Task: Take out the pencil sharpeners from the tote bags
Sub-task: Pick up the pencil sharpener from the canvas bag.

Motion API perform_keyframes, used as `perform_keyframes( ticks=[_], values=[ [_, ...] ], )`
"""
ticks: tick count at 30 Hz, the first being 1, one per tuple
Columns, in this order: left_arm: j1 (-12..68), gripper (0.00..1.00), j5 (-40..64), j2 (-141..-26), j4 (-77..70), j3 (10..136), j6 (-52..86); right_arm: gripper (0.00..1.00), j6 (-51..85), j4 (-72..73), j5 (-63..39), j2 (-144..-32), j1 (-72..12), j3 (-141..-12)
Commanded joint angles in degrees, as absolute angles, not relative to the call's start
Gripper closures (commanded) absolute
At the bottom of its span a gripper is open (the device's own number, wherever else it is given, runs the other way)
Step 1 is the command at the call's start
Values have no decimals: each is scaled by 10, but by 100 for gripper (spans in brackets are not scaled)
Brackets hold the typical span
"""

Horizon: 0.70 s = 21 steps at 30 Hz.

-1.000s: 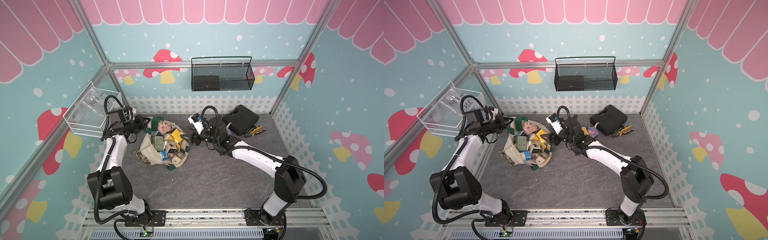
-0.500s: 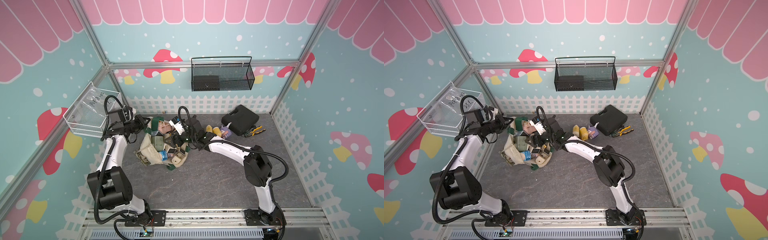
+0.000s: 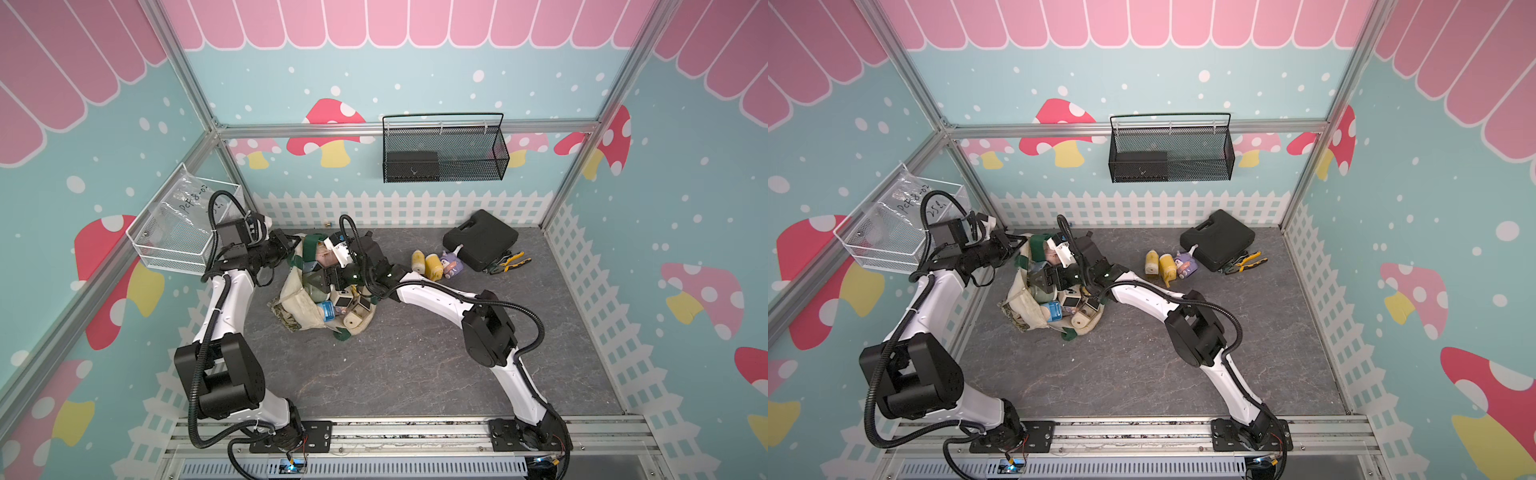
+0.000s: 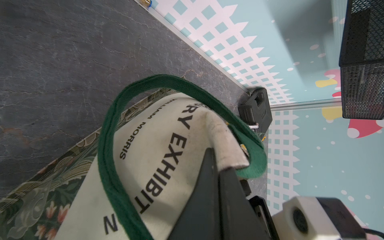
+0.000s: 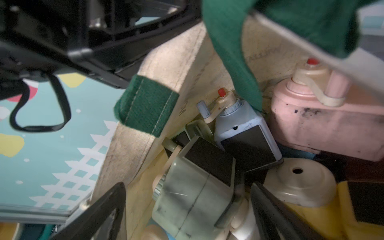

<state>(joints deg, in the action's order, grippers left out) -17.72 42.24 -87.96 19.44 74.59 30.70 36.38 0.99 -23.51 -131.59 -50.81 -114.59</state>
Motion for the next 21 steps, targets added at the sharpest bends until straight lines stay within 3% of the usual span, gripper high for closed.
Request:
perform_keyframes(
  ticks=[1, 21],
  values=[
    [-189, 100, 430, -871, 171, 748, 313, 3, 398, -18, -213, -1344, -519, -1188],
    [-190, 100, 431, -870, 172, 748, 314, 9, 405, -151, -162, -1434, -542, -1340]
  ],
)
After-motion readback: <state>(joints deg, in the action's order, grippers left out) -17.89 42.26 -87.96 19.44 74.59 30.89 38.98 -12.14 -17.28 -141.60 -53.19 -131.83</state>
